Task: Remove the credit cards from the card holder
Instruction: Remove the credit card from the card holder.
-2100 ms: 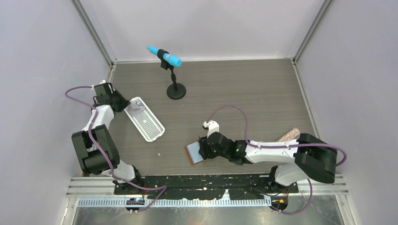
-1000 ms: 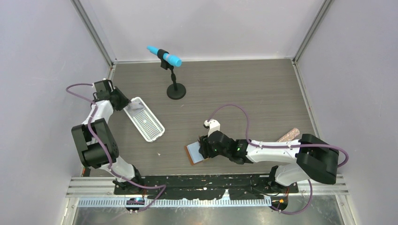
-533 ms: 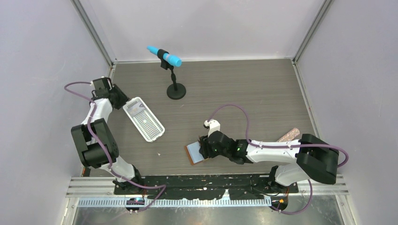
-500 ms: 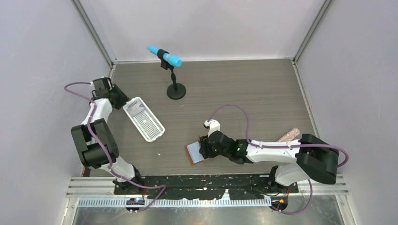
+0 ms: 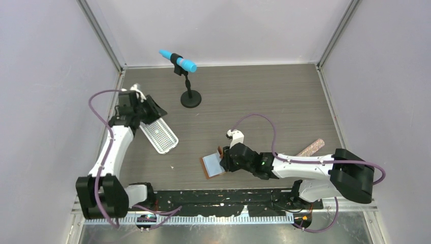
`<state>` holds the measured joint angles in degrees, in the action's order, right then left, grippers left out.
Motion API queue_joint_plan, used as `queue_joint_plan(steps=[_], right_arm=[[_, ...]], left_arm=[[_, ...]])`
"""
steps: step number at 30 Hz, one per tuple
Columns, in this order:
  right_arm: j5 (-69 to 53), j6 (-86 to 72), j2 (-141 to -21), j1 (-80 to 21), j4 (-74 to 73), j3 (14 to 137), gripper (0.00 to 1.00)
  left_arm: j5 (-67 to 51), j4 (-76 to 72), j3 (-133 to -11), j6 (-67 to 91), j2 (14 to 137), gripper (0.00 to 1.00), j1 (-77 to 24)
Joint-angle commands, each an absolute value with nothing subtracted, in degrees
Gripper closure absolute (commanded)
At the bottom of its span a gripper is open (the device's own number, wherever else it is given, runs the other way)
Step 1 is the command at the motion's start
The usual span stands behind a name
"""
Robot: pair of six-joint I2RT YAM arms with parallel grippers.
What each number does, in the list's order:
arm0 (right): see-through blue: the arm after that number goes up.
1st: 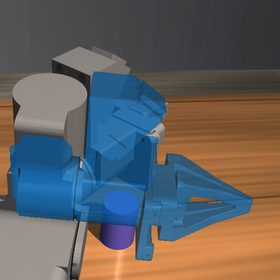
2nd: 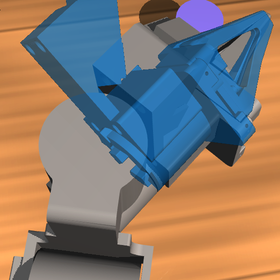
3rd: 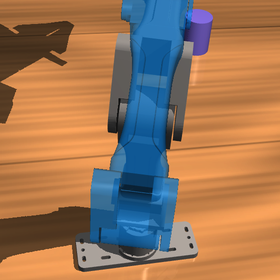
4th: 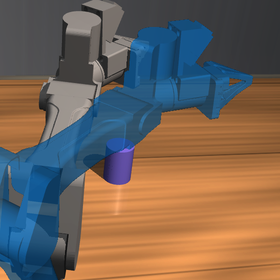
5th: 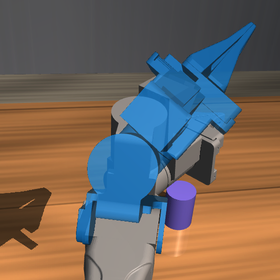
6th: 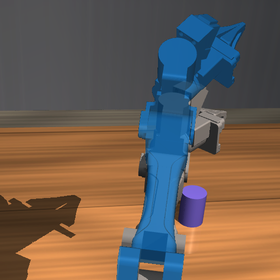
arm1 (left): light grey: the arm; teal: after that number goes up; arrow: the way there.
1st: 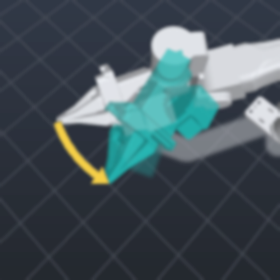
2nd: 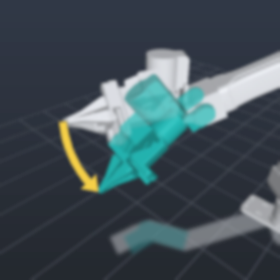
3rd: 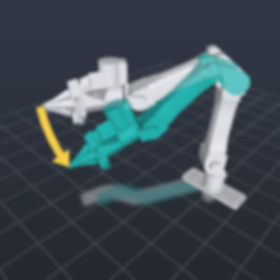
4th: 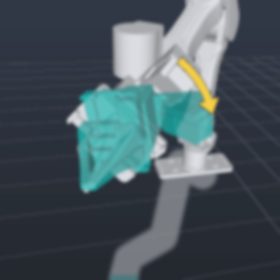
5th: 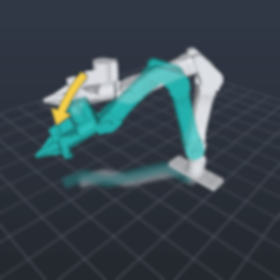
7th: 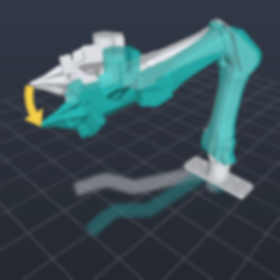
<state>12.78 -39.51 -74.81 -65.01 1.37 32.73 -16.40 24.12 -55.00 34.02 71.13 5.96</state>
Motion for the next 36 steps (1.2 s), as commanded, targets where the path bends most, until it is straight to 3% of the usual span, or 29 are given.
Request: queue_joint_plan(steps=[1,10,15,25,36], right_arm=[[15.2,-44.0,-71.1,-64.9,2.9,30.5,0.67],[16.9,-48.0,-63.1,-64.8,-2.3,25.6,0.54],[19.1,-49.8,-58.3,-64.7,-1.9,21.7,0.54],[20.8,-48.6,-59.5,-63.0,5.1,19.4,0.56],[12.2,-45.9,-64.4,-58.4,12.1,19.5,0.55]], left_arm=[[-21.4,27.8,-48.6,33.4,62.9,0.64,-3.5],[-18.8,20.2,-32.9,44.0,51.0,0.66,-30.7],[-14.7,15.3,-28.6,46.6,52.0,0.67,-39.8],[-11.6,8.7,-26.3,46.7,60.8,0.67,-44.5],[-9.9,6.3,-24.7,46.5,62.4,0.67,-44.6]])
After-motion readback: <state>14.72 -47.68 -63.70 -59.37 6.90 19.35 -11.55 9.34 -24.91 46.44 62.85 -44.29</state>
